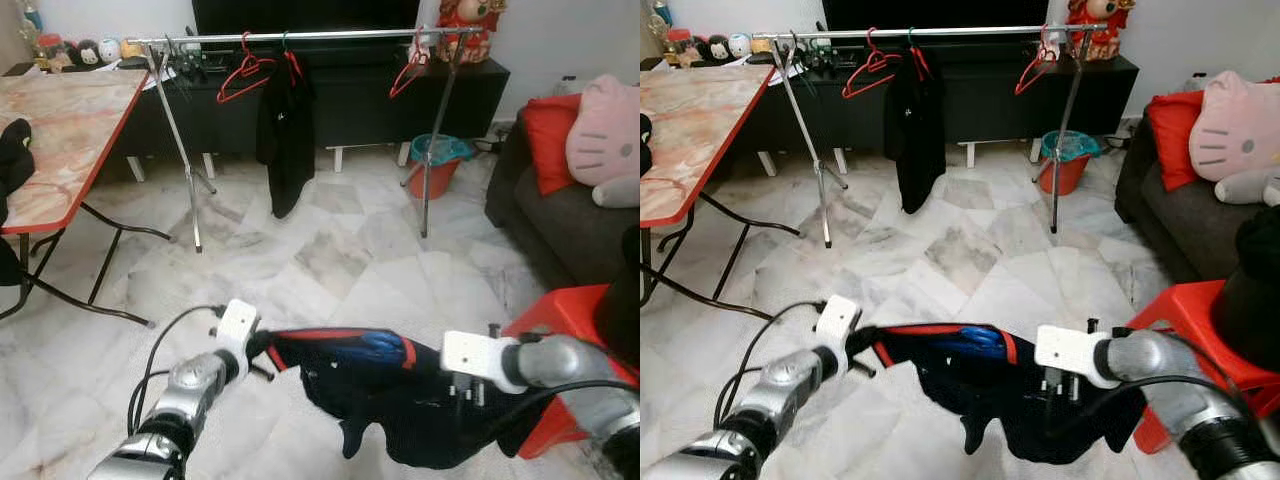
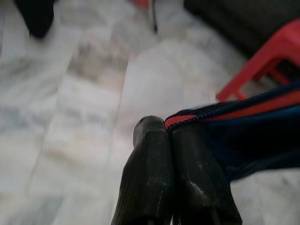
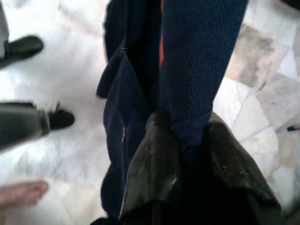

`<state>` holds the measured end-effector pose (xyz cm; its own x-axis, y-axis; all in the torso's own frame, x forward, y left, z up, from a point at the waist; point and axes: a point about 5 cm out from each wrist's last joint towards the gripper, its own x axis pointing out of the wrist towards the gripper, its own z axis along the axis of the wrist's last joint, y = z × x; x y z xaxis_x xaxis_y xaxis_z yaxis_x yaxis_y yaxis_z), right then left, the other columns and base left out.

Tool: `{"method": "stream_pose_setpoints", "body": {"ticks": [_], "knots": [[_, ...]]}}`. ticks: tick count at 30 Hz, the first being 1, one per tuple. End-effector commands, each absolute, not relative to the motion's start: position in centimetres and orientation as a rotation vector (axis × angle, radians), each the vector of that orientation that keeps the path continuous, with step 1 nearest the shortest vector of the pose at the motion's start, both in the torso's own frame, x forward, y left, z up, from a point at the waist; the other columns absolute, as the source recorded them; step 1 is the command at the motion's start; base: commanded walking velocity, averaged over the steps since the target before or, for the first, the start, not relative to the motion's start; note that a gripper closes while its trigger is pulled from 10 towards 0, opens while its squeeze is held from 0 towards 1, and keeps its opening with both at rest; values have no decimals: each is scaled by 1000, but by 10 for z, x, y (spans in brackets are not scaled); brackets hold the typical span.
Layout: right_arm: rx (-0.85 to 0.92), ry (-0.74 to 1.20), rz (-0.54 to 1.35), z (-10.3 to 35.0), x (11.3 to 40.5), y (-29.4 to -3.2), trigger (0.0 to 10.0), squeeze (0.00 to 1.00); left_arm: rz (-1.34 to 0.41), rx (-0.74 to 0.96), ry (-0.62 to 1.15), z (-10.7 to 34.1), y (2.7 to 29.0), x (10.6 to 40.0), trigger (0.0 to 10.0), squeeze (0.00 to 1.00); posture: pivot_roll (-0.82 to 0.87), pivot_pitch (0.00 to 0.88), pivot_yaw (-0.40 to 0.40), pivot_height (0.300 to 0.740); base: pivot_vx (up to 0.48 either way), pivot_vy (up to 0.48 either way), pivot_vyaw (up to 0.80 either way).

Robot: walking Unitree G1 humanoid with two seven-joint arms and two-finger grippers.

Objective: Hang hanger

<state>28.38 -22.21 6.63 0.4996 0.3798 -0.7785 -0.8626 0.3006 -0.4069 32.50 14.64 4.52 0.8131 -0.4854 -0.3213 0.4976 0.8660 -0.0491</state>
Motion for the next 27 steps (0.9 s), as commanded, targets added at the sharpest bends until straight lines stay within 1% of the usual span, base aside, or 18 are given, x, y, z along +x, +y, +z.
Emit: {"method": "stream_pose_setpoints", "body": {"ticks": [1,3,5,7,10,12,17,19,21,27], "knots": [[-936,648,802,62,286,-227,10000,0,-530,-1,295,59,153,332,10000,0,-222,0,19,740,0,0,0],[-931,653,779,60,286,-226,10000,0,-549,-14,290,61,151,333,10000,0,-220,0,21,740,0,0,0],[-891,616,664,58,292,-222,10000,0,-642,-36,287,65,143,332,10000,0,-217,0,25,740,0,0,0],[-852,587,608,59,296,-219,10000,0,-701,-37,291,66,137,330,10000,0,-217,0,26,740,0,0,0],[-727,543,538,61,301,-212,10000,0,-769,-34,296,68,131,326,10000,0,-216,0,30,740,0,0,0],[-566,471,477,64,307,-199,10000,0,-813,-30,288,71,124,325,10000,0,-216,0,34,740,0,0,0],[-385,396,466,65,309,-177,10000,0,-832,-24,273,77,122,325,10000,0,-208,0,37,740,0,0,0],[-346,374,487,64,307,-167,10000,0,-849,-17,250,82,119,326,10000,0,-210,0,44,740,0,0,0],[-349,366,484,64,307,-165,10000,0,-857,-16,244,84,118,326,10000,0,-210,0,44,740,0,0,0],[-268,314,401,68,311,-170,10000,0,-885,-13,215,93,112,326,10000,0,-210,0,54,740,0,0,0]]}}
